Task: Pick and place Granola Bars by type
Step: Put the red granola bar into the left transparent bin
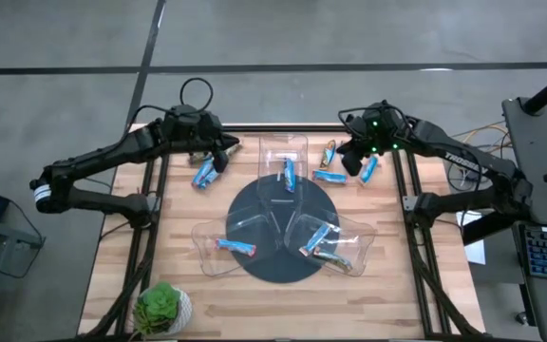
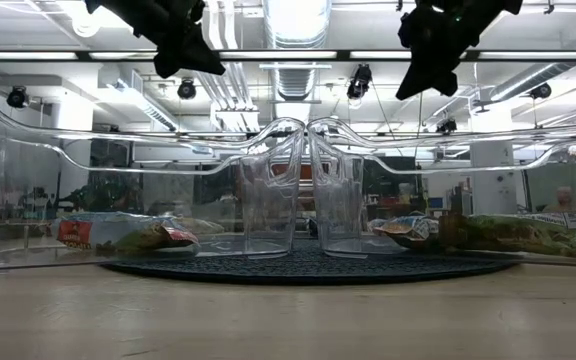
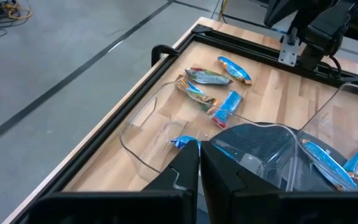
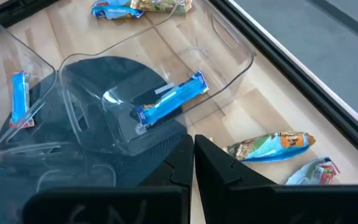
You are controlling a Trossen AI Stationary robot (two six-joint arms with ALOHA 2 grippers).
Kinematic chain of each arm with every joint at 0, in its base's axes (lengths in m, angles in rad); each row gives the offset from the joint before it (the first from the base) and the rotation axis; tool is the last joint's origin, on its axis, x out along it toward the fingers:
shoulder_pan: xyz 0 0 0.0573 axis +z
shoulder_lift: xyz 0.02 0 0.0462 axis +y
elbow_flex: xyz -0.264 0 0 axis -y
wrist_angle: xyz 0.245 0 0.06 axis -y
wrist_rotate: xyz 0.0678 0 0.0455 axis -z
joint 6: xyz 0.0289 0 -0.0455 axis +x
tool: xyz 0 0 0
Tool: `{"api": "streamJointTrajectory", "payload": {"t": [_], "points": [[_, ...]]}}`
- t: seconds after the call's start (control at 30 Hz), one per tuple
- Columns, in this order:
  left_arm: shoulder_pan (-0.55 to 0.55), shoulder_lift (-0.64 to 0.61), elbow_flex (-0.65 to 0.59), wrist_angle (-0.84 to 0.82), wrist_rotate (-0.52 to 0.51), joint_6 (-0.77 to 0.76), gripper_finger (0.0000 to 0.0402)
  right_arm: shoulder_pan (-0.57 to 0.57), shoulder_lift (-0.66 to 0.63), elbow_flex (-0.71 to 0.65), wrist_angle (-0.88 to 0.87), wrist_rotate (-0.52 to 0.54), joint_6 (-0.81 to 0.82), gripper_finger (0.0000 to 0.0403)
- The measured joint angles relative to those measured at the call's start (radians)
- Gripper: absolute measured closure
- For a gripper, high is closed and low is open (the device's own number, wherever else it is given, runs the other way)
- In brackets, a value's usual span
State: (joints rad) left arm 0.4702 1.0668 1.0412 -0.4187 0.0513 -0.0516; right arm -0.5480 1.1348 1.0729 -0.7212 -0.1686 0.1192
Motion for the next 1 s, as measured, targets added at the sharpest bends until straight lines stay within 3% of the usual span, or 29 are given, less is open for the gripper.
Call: {"api": "streamJointTrajectory", "payload": {"t": [0.5,0.67,1.0], "points": [[0.000,0.000,0.000,0.000,-0.001,-0.003,0.0401,-0.007,0.045,0.000,-0.001,-0.031,-0.007,0.0394],[0.000,0.000,0.000,0.000,-0.016,-0.003,0.0401,-0.031,0.072,0.010,-0.011,-0.095,-0.016,0.0394],[0.000,0.000,0.000,-0.001,-0.027,-0.002,0.0401,-0.045,0.159,0.138,-0.151,-0.094,-0.128,0.0394]]}}
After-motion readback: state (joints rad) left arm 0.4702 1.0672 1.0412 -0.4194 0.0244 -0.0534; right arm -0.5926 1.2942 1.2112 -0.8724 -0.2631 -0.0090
